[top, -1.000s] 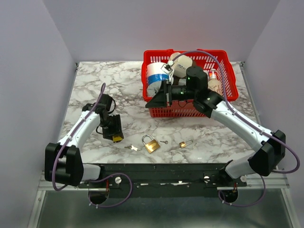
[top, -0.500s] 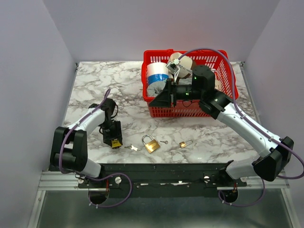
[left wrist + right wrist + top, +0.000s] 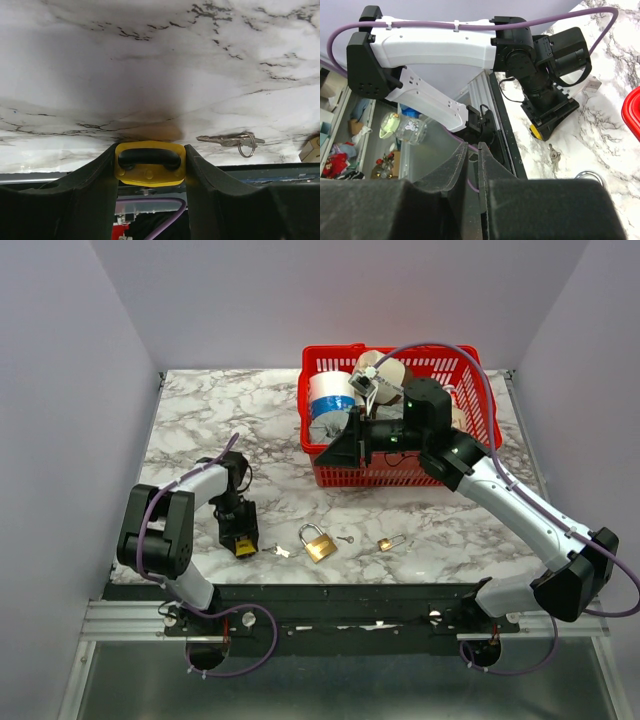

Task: Lock with the key
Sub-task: Place the lock at the center of the board, then reset both arms

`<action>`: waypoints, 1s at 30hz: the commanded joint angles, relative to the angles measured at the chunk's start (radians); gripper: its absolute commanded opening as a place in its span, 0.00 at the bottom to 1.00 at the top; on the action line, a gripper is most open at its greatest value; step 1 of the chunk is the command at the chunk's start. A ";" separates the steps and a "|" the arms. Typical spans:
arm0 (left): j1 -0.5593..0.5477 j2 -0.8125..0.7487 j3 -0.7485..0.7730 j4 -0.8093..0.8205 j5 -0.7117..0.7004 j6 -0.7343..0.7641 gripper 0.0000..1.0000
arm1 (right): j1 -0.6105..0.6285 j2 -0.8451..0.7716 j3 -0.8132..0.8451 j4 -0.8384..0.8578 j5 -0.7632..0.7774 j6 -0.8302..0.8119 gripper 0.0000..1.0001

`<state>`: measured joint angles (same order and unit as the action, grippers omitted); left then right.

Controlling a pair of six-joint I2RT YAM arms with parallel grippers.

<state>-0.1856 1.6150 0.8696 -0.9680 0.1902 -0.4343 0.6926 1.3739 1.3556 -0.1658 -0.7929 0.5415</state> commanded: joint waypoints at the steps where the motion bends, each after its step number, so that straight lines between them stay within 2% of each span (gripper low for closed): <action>1: -0.006 0.011 0.020 -0.011 -0.011 0.003 0.23 | 0.005 -0.026 0.030 -0.015 0.026 -0.043 0.21; 2: -0.006 0.013 0.020 -0.009 -0.012 0.003 0.34 | 0.005 -0.027 0.031 -0.015 0.027 -0.043 0.21; 5: -0.006 0.016 0.026 -0.006 -0.005 -0.003 0.48 | 0.005 -0.027 0.034 -0.020 0.027 -0.048 0.24; 6: -0.006 0.013 0.032 -0.006 -0.003 -0.004 0.59 | 0.005 -0.026 0.039 -0.023 0.029 -0.049 0.24; 12: -0.006 -0.012 0.046 -0.012 -0.002 -0.012 0.99 | 0.005 -0.032 0.066 -0.052 0.043 -0.060 0.27; 21: -0.006 -0.184 0.182 -0.064 0.018 0.020 0.99 | 0.005 -0.045 0.171 -0.132 0.090 -0.118 0.28; 26: 0.031 -0.336 0.258 -0.041 0.064 0.078 0.99 | 0.001 -0.081 0.221 -0.213 0.219 -0.201 0.31; 30: 0.072 -0.331 0.513 -0.060 0.062 0.181 0.99 | -0.025 -0.145 0.200 -0.264 0.352 -0.282 0.31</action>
<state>-0.1516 1.2865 1.1774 -1.0214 0.2283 -0.3622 0.6914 1.3003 1.5497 -0.3489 -0.6083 0.3744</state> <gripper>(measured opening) 0.985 0.305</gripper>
